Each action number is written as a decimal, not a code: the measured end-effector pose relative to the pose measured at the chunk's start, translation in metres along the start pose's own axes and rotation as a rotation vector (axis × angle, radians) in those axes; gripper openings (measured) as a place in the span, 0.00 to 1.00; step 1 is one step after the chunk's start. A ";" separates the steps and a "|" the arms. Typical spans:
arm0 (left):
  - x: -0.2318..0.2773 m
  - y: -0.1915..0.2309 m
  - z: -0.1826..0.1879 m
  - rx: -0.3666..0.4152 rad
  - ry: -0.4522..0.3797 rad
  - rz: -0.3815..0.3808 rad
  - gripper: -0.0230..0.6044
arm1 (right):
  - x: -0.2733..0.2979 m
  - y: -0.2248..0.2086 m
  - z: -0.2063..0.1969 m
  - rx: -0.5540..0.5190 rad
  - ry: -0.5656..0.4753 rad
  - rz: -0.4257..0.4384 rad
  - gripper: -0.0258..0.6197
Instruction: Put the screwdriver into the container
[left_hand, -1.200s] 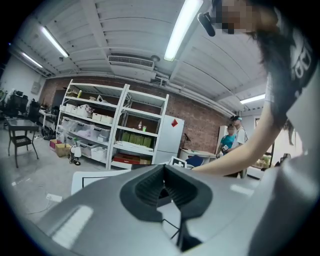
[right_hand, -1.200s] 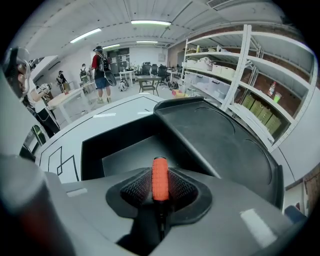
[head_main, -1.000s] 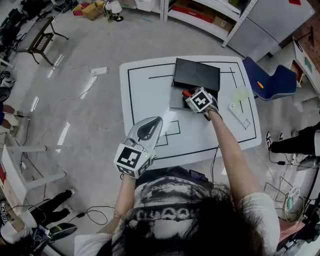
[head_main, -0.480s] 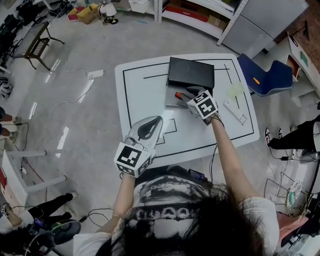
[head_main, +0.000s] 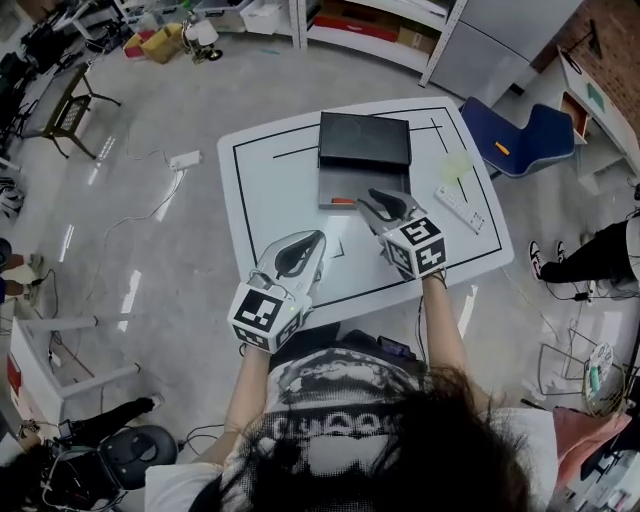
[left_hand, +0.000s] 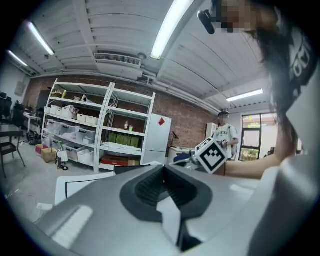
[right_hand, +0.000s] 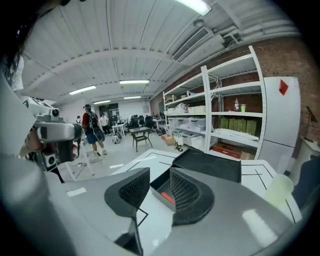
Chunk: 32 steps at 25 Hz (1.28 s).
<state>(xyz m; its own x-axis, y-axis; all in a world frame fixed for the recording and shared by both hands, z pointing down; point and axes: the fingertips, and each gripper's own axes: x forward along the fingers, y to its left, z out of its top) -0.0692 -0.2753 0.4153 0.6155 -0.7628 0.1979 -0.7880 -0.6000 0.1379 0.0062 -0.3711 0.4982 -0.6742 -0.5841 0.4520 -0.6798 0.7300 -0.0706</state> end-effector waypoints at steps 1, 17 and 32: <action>0.000 -0.005 0.000 0.003 0.001 -0.005 0.04 | -0.009 0.003 -0.001 0.013 -0.015 -0.004 0.24; -0.012 -0.097 -0.009 0.040 0.017 -0.057 0.04 | -0.139 0.049 -0.041 0.134 -0.121 -0.048 0.23; -0.065 -0.188 -0.039 -0.001 0.025 -0.013 0.04 | -0.225 0.115 -0.077 0.113 -0.174 0.018 0.20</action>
<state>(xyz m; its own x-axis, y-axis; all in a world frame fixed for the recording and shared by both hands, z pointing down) 0.0381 -0.1037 0.4141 0.6252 -0.7488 0.2199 -0.7800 -0.6095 0.1420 0.1018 -0.1287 0.4569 -0.7192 -0.6311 0.2906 -0.6889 0.7020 -0.1807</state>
